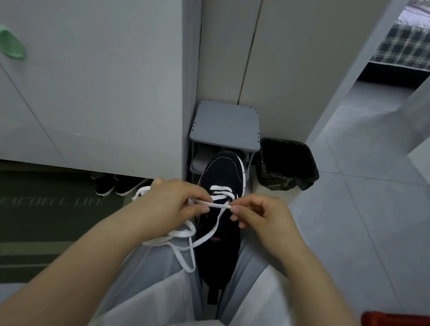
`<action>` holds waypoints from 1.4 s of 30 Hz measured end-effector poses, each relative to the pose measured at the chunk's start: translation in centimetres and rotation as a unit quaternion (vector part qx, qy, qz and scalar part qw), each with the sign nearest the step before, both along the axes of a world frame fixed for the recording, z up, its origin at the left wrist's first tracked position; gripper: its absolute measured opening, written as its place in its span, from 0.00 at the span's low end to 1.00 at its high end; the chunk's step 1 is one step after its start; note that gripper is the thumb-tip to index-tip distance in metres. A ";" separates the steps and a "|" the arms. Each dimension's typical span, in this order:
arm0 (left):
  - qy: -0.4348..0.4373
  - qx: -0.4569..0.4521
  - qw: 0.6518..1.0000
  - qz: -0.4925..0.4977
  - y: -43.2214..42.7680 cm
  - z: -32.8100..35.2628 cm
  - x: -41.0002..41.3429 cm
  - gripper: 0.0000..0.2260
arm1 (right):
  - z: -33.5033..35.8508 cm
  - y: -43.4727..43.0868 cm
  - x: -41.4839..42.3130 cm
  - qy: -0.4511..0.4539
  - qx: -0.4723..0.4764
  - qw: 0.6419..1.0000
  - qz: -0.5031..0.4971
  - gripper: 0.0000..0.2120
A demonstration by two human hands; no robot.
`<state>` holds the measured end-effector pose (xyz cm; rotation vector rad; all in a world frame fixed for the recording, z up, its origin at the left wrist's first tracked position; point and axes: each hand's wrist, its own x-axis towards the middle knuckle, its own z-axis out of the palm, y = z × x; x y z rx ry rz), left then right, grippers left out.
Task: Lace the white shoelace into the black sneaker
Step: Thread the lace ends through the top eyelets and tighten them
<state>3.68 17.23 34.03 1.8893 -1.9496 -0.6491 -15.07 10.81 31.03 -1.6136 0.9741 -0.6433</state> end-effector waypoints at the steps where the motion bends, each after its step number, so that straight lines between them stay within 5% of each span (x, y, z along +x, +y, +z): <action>1: -0.020 -0.008 1.000 -0.006 0.0 -0.2 -0.2 0.08 | 0.0 0.1 0.3 0.003 -0.003 1.000 -0.007 0.05; 6: 0.069 -0.028 0.997 -0.019 -0.3 -1.3 -1.5 0.06 | -0.3 0.7 2.2 0.055 -0.064 0.996 0.000 0.09; 10: 0.137 -0.065 0.984 0.096 0.0 -2.3 -1.1 0.04 | -0.5 -0.1 2.4 0.103 -0.104 0.988 -0.050 0.14; 14: 0.059 -0.077 0.988 0.120 0.8 -3.7 -0.7 0.04 | -1.0 -0.8 2.5 0.183 -0.162 0.970 0.012 0.06; 22: -0.008 -0.144 0.973 0.180 -0.4 -3.8 -0.9 0.05 | -1.9 -0.7 3.8 0.131 -0.161 0.976 -0.067 0.07; 42: -0.113 -0.082 0.989 0.054 -2.0 -2.5 0.3 0.08 | -2.7 0.0 4.5 0.096 -0.124 0.982 -0.102 0.08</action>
